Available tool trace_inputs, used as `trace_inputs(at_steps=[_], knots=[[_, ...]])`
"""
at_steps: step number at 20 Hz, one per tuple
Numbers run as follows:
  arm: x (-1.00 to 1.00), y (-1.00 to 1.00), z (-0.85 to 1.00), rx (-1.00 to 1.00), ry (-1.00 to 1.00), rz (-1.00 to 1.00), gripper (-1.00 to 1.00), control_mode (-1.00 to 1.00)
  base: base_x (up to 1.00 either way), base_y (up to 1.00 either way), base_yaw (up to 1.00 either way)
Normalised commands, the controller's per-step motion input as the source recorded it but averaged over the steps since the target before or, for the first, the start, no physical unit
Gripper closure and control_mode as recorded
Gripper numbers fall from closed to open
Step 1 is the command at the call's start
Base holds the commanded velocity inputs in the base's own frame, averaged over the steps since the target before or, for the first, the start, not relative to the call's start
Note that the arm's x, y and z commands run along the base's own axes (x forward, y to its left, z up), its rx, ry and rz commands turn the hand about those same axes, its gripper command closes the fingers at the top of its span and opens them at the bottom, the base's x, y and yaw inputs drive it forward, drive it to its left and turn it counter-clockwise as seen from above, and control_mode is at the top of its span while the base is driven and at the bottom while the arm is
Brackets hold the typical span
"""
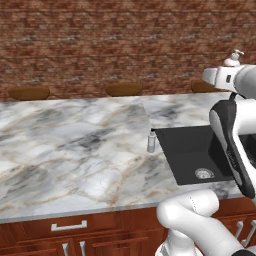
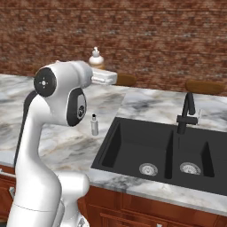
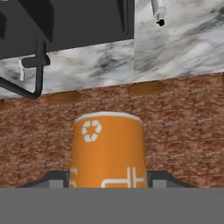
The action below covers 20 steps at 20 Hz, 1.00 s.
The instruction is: Locate and retrieve the soap dispenser and soap dispenser from the cabinet. Place them next to the sink.
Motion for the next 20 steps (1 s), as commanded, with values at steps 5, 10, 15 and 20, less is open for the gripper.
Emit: trace_inputs(at_steps=[5, 10, 15, 20], knots=[[0.02, 0.02, -0.36, 0.04, 0.12, 0.41, 1.0, -1.0, 0.0, 0.0, 0.0], [0.01, 0.0, -0.43, 0.01, 0.11, 0.42, 1.0, -1.0, 0.0, 0.0, 0.0], [0.0, 0.05, -0.64, -0.09, 0.01, 0.41, 1.0, -1.0, 0.0, 0.0, 0.0], [0.01, 0.11, -0.67, -0.08, -0.01, 0.45, 1.0, -1.0, 0.0, 0.0, 0.0]])
